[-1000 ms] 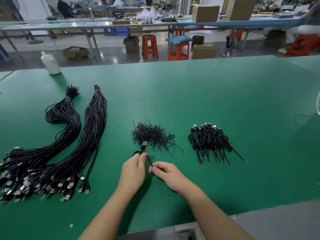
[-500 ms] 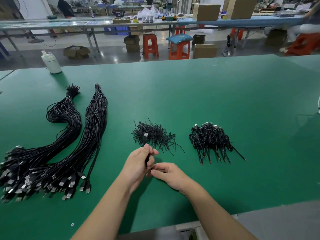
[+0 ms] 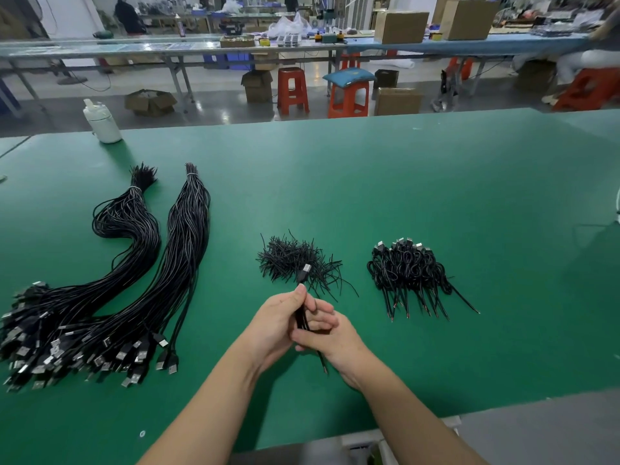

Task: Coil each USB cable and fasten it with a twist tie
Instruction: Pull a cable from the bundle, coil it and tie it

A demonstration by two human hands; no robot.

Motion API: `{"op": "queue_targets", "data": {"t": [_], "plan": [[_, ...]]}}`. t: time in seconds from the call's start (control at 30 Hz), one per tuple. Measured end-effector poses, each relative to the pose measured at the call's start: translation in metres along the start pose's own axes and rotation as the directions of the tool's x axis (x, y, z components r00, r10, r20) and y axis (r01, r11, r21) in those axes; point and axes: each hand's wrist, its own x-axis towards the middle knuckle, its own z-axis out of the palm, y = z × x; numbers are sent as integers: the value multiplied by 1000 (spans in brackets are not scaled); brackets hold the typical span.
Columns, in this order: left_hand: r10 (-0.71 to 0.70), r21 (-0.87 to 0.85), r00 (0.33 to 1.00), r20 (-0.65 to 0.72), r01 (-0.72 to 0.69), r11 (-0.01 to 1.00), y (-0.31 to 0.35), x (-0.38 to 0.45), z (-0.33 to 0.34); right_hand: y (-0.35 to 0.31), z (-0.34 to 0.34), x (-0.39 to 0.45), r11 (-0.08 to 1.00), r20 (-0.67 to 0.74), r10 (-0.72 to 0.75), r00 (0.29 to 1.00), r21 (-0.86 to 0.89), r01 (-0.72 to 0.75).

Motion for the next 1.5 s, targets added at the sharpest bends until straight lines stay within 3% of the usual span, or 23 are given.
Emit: {"op": "queue_targets", "data": {"t": [0.2,0.27,0.33,0.4,0.43,0.5,0.53,0.6,0.7,0.77,0.87,1.0,1.07,1.23,1.4,1.5], "plan": [[-87,226,987,132,55,972,9,5,-6,-2,3,0,984,-77,-73,994,-170,59],[-112,300,988,102,77,951,15,6,-11,-2,2,-1,966,-105,-111,988,-245,82],[-105,456,995,-4,95,885,16,9,-16,-3,-4,-1,877,-136,-203,970,-466,118],[-22,723,996,-89,80,687,15,9,-13,-1,-8,-2,647,-72,-292,954,-749,142],[41,862,992,-121,84,500,15,9,-10,0,-7,-2,533,-36,-296,955,-836,134],[189,982,971,-149,124,139,14,7,-3,-2,-4,-4,433,-11,-256,967,-896,104],[242,990,961,-135,123,66,13,7,-2,-3,-3,-4,426,-7,-232,973,-900,95],[240,991,965,-105,83,100,11,10,-4,-7,-1,-6,419,5,-205,979,-904,92],[217,949,971,-104,32,313,13,10,-9,-13,0,-9,403,33,-206,978,-908,115],[239,929,967,-89,-5,369,15,10,-13,-14,1,-11,385,57,-208,976,-913,135],[260,946,962,-86,-3,324,15,13,-19,-14,3,-9,375,61,-169,984,-919,121],[254,977,963,-89,34,212,14,19,-23,-11,5,-4,679,16,-1,1000,-734,12],[238,981,966,-99,55,187,12,22,-26,-8,6,-1,739,13,54,998,-673,-31],[207,962,966,-153,97,257,9,31,-26,-3,13,1,649,-17,27,999,-760,-30],[216,924,953,-212,124,362,0,41,-20,5,10,7,473,-88,-174,981,-881,5],[163,841,965,-204,88,535,-7,48,-19,10,4,13,474,-136,-215,967,-880,-18]]}}
